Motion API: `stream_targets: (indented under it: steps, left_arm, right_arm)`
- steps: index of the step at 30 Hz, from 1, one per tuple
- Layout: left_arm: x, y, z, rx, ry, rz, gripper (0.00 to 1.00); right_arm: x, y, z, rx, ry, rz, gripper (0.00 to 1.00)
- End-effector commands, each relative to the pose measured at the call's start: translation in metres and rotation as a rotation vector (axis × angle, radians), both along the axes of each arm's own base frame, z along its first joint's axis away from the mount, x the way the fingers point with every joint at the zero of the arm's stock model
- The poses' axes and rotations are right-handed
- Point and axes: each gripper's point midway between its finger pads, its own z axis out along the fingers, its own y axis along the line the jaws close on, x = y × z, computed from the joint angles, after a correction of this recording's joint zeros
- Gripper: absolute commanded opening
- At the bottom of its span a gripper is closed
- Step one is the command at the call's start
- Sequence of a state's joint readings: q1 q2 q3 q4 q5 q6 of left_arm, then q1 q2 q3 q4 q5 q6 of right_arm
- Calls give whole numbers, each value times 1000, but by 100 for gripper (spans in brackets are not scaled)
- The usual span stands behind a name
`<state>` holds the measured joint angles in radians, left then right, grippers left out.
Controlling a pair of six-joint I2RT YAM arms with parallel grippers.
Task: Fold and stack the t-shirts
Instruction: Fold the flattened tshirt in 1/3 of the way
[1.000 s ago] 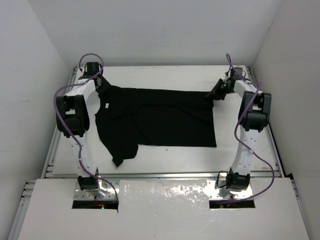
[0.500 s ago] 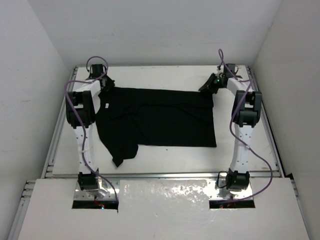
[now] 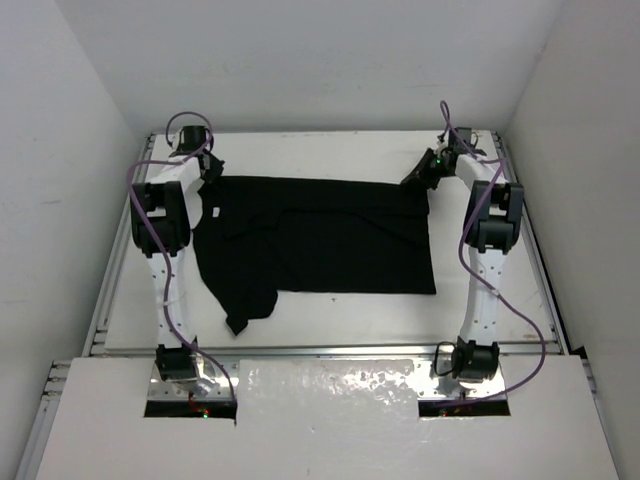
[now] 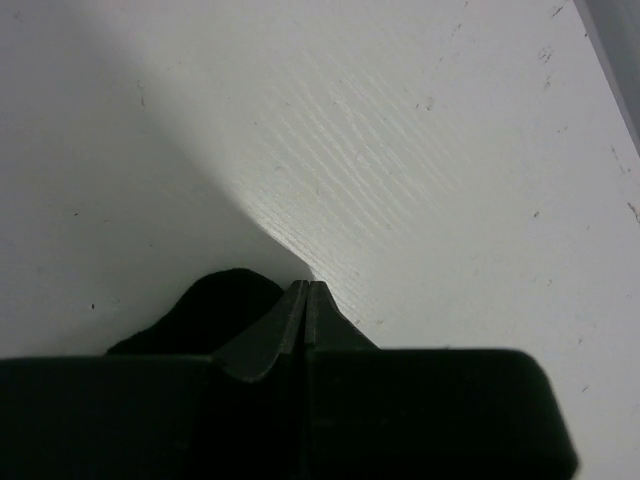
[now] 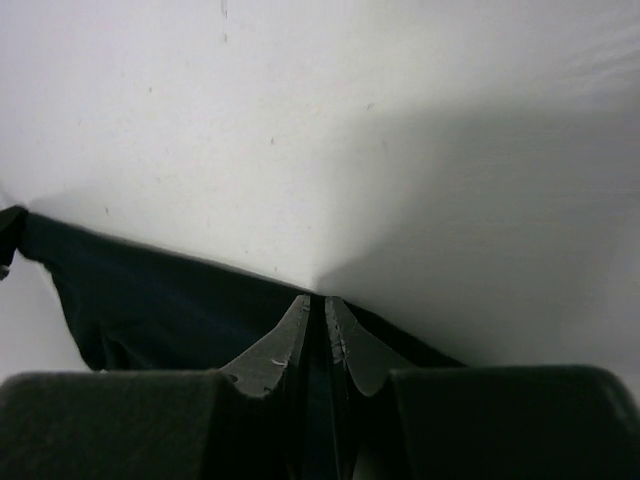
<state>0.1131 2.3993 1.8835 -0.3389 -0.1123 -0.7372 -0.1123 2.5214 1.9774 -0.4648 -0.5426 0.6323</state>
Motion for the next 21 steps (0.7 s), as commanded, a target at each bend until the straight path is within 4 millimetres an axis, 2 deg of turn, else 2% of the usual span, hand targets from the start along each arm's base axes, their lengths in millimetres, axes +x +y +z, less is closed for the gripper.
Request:
stream_targets:
  steps: [1,2,3,4,6,7,9,10,11,12,13,14,15,16,17,18,19,20,21]
  left_arm:
    - [-28,7,-29,-1,128,-21,0]
    - [-30,8,-33,-1,141,-17,0]
    - [-34,7,-35,-1,155,-14,0]
    - [-36,8,-35,4,157,-11,0]
    - [-35,9,-22,15,116,-6,0]
    - [-41,9,-26,16,124,-5,0]
    - [-35,10,-2,18,66,3,5]
    - [-33,8,8,11,45,-4,11]
    - [-29,7,33,15,-2,-6,17]
    - [-26,8,50,22,-42,-7,25]
    - [-27,8,63,27,-64,-4,44]
    - [-26,9,101,43,-134,-1,54]
    - [-29,11,115,58,-155,13,74]
    - [-34,12,155,79,-218,24,80]
    - [-44,5,170,102,-213,21,85]
    - [-52,12,186,169,-215,68,99]
    - [-72,9,212,212,-212,82,100]
    - [-80,-5,223,237,-212,73,100]
    - [-91,-4,229,270,-202,95,100]
  right_arm:
    - [27,-39,15,-138,-96,-68,15]
    - [33,-41,23,-152,-116,-66,14]
    - [31,-43,17,-160,-88,-61,14]
    - [47,-44,37,-153,-145,-52,14]
    - [56,-39,47,-112,-193,-18,15]
    - [61,-30,63,-63,-239,15,16]
    - [68,-24,86,-42,-308,28,19]
    - [70,-18,107,-37,-349,42,20]
    - [70,-13,120,-29,-376,59,21]
    - [70,-7,130,-30,-400,81,24]
    - [66,6,153,-36,-438,112,27]
    - [58,15,154,-65,-440,153,36]
    - [49,34,182,-96,-484,195,44]
    - [42,42,193,-130,-501,211,53]
    - [30,40,178,-215,-459,206,81]
    - [11,63,218,-268,-529,227,96]
    - [0,65,227,-322,-536,213,99]
    - [-19,57,204,-405,-466,179,99]
    - [-36,65,208,-417,-462,182,99]
